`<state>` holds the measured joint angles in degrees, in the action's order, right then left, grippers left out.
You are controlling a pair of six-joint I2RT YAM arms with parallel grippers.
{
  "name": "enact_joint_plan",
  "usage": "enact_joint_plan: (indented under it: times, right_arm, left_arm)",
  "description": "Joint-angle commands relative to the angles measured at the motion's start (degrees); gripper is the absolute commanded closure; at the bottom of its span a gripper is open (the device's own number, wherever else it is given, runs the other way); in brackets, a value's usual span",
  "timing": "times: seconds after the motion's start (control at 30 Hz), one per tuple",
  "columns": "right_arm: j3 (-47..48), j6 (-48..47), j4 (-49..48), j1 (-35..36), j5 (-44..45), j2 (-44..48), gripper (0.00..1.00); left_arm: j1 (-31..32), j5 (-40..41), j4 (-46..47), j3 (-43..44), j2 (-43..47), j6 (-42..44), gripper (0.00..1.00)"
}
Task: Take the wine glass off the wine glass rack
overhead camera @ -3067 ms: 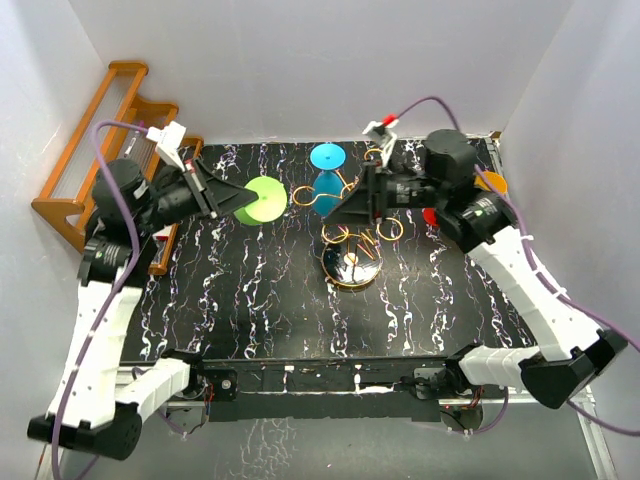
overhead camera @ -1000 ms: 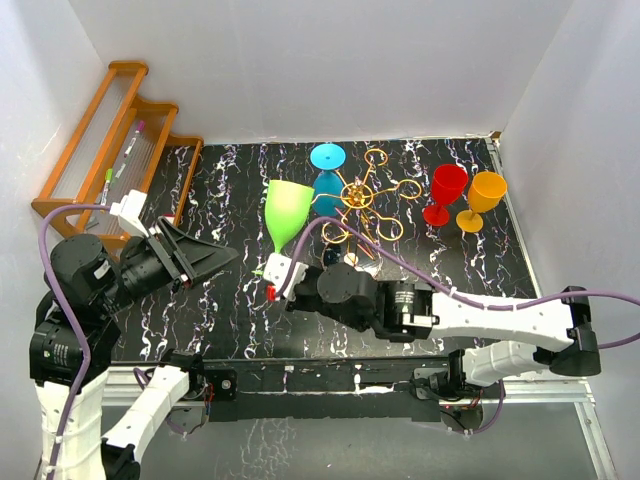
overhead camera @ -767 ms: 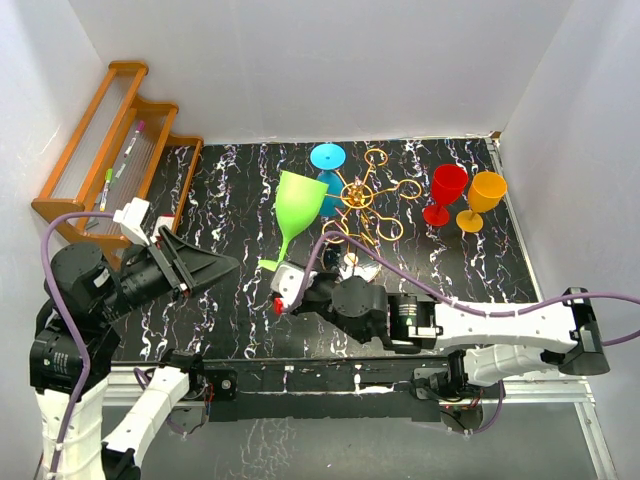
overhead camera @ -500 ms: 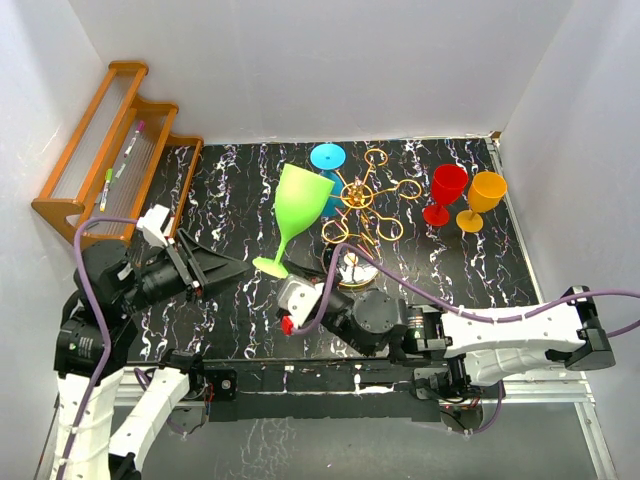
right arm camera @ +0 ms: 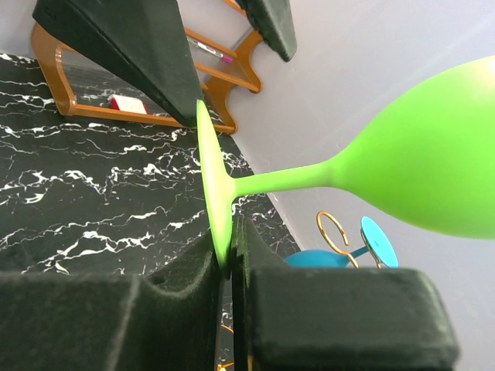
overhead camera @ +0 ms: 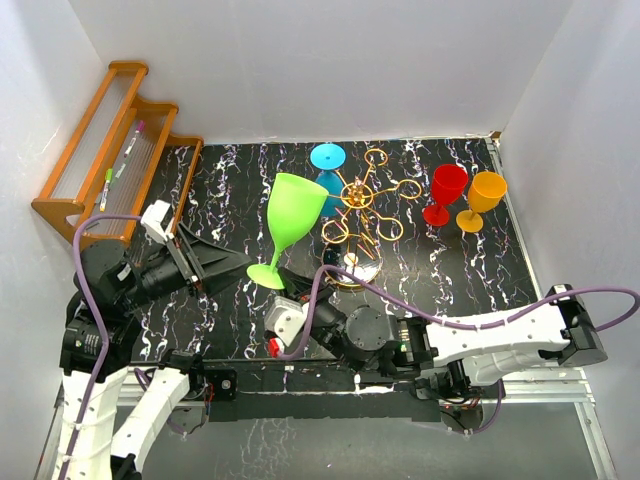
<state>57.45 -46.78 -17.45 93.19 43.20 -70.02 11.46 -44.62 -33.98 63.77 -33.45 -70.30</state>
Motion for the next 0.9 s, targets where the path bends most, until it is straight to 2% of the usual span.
enact_joint_plan:
  times: [0.0,0.57,0.77,0.87]
  right_arm:
    - [0.0,-2.1,-6.9,0.3,1.0,-0.2,0.92]
    - [3.2,-10.3,-16.5,1.6,0.6,-6.9,0.92]
    - [2.3,-15.7,-22.1,3.0,0.5,-8.0,0.89]
    - [1.4,-17.5,-24.1,3.2,0.6,-8.0,0.89]
  left_arm:
    - [0.1,-2.3,3.0,0.4,1.5,-3.2,0.46]
    - [0.1,-4.4,4.7,-2.2,1.4,-2.5,0.48]
    - [0.1,-5.8,6.4,-3.7,1.2,-1.2,0.54]
    - [0.1,-6.0,6.1,-4.3,1.2,-0.2,0.61]
